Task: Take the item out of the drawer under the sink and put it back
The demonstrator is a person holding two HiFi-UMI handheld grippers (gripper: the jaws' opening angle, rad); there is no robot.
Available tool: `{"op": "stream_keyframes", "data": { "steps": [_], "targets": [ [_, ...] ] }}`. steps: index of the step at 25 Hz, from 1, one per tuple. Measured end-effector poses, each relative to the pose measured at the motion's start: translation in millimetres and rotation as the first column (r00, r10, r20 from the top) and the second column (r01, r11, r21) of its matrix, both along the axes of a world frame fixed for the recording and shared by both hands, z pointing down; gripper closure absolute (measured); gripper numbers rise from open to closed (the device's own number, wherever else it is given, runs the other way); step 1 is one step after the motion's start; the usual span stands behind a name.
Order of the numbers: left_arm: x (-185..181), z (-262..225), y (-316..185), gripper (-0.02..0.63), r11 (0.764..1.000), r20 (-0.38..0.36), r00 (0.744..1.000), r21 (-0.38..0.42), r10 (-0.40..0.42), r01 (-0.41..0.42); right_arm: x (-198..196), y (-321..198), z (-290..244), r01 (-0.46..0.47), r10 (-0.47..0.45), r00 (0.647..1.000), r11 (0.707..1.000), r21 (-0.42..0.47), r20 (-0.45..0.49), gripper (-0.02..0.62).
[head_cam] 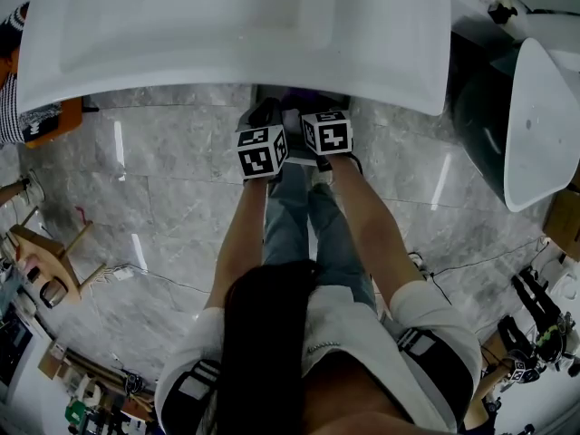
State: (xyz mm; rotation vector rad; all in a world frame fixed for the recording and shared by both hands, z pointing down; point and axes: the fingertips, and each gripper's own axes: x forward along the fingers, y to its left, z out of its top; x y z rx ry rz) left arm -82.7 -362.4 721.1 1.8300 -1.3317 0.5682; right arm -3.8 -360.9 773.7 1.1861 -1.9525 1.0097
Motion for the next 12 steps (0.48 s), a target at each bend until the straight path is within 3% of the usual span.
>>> {"op": "stream_keyframes", "data": {
  "steps": [12],
  "targets": [
    [0.9,4.9,0.7,0.586,1.000,-0.015,1.000,-0.014,0.004,-0.005,-5.6,4.8,20.5,0.018,-0.016,1.000,0.995,-0.102,0.023,0.475]
  ]
}}
